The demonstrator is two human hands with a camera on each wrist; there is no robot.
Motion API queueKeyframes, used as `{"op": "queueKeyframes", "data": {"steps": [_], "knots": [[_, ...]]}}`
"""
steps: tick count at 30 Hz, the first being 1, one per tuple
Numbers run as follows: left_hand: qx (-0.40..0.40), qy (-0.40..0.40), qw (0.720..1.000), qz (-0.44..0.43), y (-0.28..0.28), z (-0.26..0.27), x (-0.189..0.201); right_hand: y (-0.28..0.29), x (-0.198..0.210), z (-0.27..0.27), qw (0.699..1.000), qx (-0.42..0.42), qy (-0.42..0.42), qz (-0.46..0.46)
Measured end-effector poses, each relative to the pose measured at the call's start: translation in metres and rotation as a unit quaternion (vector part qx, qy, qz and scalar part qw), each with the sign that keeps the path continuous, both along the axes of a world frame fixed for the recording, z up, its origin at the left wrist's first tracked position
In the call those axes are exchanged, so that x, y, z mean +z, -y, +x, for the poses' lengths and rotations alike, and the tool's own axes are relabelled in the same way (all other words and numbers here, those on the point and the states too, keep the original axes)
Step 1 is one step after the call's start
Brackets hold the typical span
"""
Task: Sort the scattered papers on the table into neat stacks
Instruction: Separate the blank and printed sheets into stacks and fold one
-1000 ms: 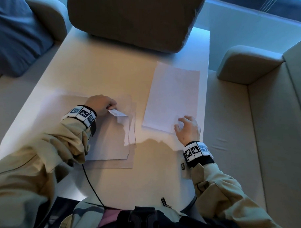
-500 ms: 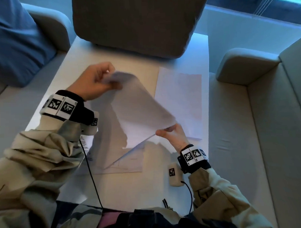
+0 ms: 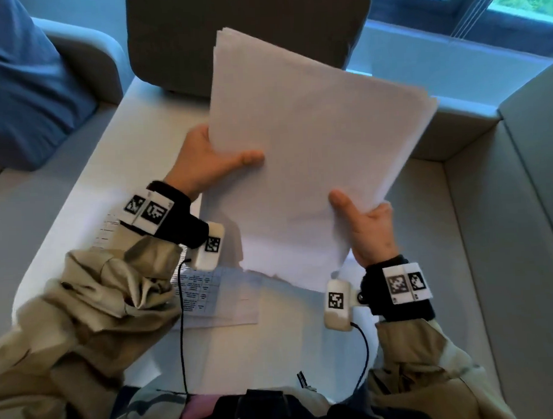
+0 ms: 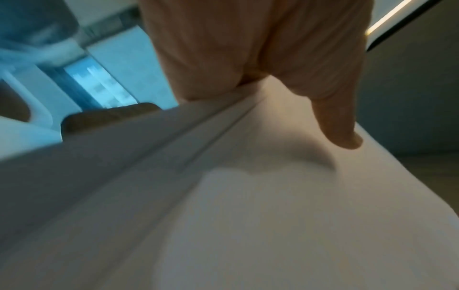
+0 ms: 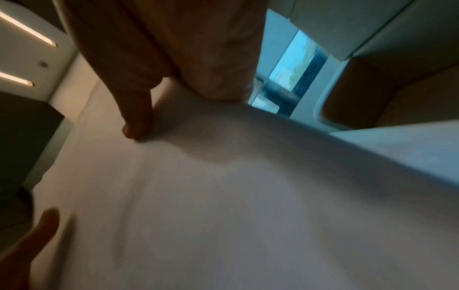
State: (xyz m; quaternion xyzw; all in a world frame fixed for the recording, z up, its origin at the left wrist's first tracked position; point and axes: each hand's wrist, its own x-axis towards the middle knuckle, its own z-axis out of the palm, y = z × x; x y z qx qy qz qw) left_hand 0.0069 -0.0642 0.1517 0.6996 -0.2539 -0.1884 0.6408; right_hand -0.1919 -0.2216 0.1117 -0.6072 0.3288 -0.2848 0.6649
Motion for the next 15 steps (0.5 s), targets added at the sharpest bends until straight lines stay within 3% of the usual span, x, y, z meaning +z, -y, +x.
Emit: {"op": "queueKeyframes", "data": {"steps": [7, 15], "knots": [[-0.014, 0.004, 0.998, -0.054, 0.000, -0.070, -0.033, -0.002, 0.017, -0.050, 0.997, -0.003, 0.030, -0.065], [-0.096, -0.008, 0.990, -0.105, -0.012, -0.097, -0.017, 0.002, 0.020, -0.079, 0.997, 0.038, 0.037, -0.063]]}}
